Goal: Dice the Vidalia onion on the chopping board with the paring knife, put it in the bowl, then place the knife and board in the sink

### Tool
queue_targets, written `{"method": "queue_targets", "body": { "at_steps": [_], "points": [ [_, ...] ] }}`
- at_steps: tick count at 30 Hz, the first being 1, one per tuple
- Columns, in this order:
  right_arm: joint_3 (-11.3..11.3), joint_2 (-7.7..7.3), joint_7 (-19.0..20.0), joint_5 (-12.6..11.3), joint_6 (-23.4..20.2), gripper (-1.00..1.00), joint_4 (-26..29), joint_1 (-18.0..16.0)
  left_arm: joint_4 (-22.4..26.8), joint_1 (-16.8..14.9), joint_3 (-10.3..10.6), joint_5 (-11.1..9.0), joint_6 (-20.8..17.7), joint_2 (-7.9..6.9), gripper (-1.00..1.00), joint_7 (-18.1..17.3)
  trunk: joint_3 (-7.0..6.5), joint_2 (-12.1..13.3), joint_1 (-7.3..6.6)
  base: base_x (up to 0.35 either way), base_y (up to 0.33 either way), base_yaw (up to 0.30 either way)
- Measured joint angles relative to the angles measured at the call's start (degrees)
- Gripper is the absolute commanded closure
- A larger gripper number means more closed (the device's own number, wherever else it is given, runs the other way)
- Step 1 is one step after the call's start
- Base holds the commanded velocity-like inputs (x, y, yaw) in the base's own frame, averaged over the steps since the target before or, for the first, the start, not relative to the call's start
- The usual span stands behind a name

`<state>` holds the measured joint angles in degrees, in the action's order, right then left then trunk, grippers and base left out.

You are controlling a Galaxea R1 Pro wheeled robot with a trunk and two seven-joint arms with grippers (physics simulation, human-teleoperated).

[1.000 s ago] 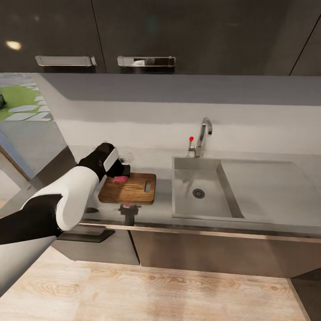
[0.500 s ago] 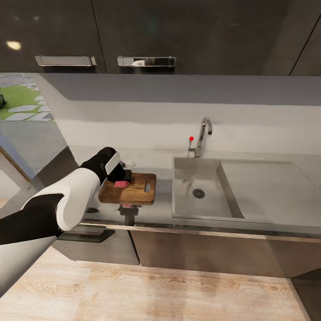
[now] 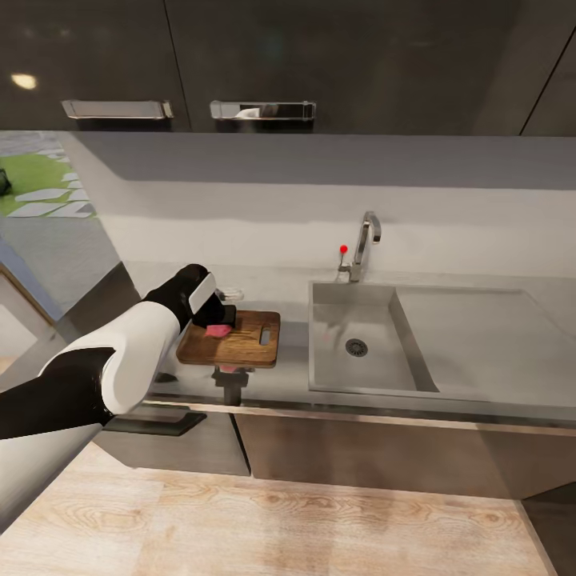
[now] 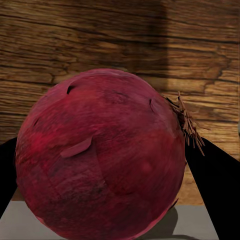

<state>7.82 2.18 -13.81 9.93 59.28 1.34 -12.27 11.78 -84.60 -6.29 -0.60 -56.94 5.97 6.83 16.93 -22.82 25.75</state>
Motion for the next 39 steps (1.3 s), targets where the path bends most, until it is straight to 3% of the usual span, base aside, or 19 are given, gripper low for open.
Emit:
{"method": "queue_targets", "body": {
  "at_steps": [39],
  "points": [
    [0.0,0.0,0.0,0.0,0.0,-1.0,0.0,0.0,-6.3,0.0,-0.1,0.1,4.7,-0.11,1.0,0.1,0.0,0.0,0.01,0.018,0.0,0.0]
  ]
}}
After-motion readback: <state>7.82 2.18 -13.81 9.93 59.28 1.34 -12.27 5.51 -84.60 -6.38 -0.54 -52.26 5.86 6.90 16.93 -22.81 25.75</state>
